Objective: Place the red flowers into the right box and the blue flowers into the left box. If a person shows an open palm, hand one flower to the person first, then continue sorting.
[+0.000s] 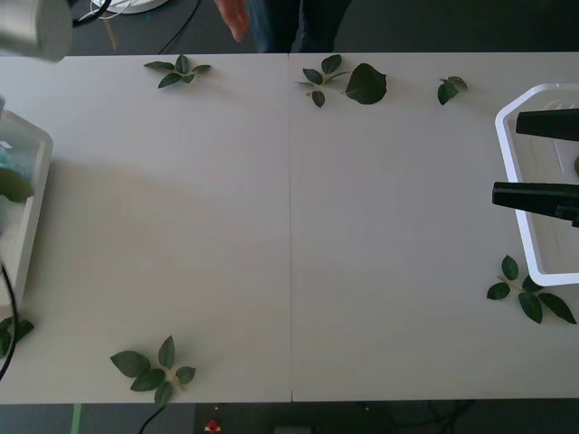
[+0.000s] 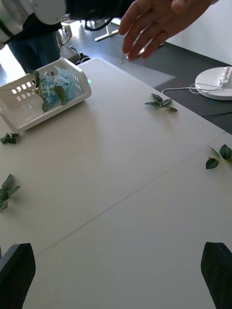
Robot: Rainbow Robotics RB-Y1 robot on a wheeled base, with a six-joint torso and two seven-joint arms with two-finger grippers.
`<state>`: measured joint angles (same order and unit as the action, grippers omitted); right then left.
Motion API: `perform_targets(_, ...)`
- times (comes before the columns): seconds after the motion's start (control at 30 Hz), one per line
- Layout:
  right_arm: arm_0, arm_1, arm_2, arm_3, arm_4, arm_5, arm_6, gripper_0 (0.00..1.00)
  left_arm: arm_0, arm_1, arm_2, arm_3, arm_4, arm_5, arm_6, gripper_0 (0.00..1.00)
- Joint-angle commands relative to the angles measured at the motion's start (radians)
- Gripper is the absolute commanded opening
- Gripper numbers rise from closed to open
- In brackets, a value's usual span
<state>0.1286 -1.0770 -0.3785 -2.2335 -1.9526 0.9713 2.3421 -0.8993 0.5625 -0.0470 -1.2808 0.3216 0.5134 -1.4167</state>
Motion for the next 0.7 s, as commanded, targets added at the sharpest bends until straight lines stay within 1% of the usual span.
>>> perform_targets(0.03,0.014,-0.04,-0.019,-0.005,-0.011,0.003,0.019,1.0,-0.144,-0.056,0.004,0.095,-0.001,-0.081,-0.041,0.0)
perform_targets(0.47,0.014,-0.04,-0.019,-0.005,-0.011,0.003,0.019,1.0,-0.294,-0.112,0.022,0.316,-0.018,-0.225,-0.059,0.0)
perform_targets(0.57,0.014,-0.04,-0.019,-0.005,-0.011,0.003,0.019,1.0,-0.325,-0.115,0.022,0.356,-0.018,-0.231,-0.062,0.0)
perform_targets(0.7,0.014,-0.04,-0.019,-0.005,-0.011,0.003,0.019,1.0,-0.34,-0.116,0.024,0.374,-0.015,-0.231,-0.062,0.0)
